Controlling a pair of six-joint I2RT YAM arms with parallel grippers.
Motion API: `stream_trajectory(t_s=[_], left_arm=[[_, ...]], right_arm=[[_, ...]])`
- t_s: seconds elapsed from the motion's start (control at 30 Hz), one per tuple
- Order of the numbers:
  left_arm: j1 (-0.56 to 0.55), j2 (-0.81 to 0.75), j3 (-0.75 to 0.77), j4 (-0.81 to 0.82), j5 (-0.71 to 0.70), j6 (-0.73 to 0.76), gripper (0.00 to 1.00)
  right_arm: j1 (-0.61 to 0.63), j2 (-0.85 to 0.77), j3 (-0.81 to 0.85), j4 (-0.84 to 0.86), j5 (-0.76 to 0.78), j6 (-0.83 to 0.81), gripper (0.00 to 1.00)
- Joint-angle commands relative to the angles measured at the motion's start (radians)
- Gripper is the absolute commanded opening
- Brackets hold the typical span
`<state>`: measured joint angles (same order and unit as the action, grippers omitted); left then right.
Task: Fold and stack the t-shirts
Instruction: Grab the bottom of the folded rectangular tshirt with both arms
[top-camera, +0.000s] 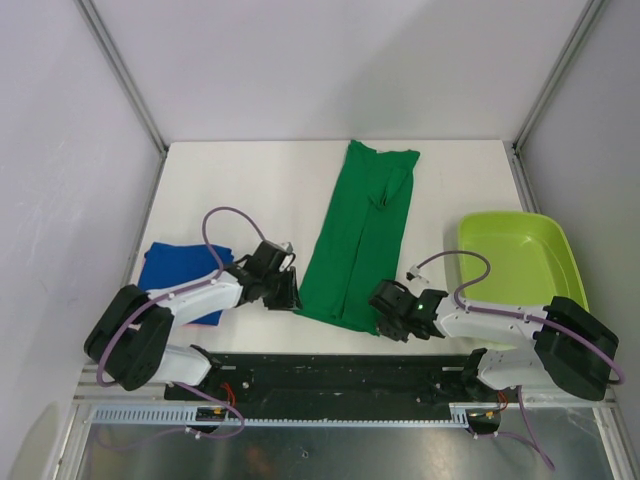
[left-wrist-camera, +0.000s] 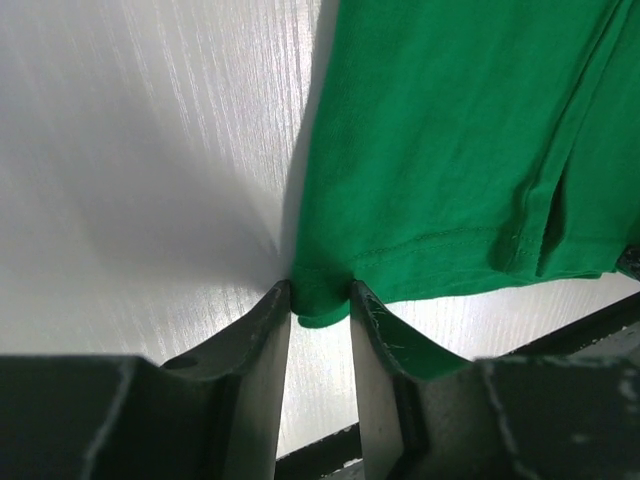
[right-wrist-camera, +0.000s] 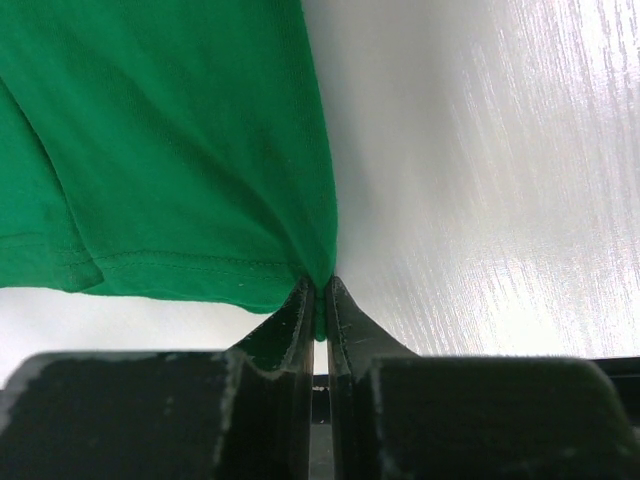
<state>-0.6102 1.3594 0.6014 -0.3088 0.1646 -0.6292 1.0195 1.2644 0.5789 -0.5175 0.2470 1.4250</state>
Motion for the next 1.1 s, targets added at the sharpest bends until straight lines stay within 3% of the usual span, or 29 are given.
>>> stream_trajectory(t_s=[0.0, 0.1, 0.27, 0.33, 0.6, 0.8, 1.07], left_arm=[[-0.022, 0.015, -0.014, 0.008, -0.063, -0.009, 0.34], [-0.038, 0.007, -0.021, 0.007, -0.080, -0.016, 0.29], [-0.085, -0.016, -0.044, 0.006, -0.075, -0.040, 0.06], [-0.112, -0.042, -0.063, 0.003, -0.067, -0.057, 0.02], [-0.208, -0.224, -0.124, -0.073, -0.057, -0.136, 0.00], [-0.262, -0.299, -0.072, -0.132, -0.065, -0.166, 0.00], [-0.217, -0.138, 0.202, -0.150, -0.082, -0.095, 0.00]], right_arm=[[0.009, -0.007, -0.010, -0.023, 0.033, 0.011, 0.08], [0.012, -0.010, -0.010, -0.023, 0.030, 0.004, 0.05], [0.021, -0.031, -0.010, -0.050, 0.036, -0.006, 0.00], [0.029, -0.051, -0.010, -0.072, 0.040, -0.006, 0.00], [0.140, -0.159, -0.008, -0.197, 0.071, 0.057, 0.00], [0.218, -0.219, 0.020, -0.275, 0.105, 0.118, 0.00], [0.059, -0.204, 0.178, -0.302, 0.193, -0.056, 0.00]])
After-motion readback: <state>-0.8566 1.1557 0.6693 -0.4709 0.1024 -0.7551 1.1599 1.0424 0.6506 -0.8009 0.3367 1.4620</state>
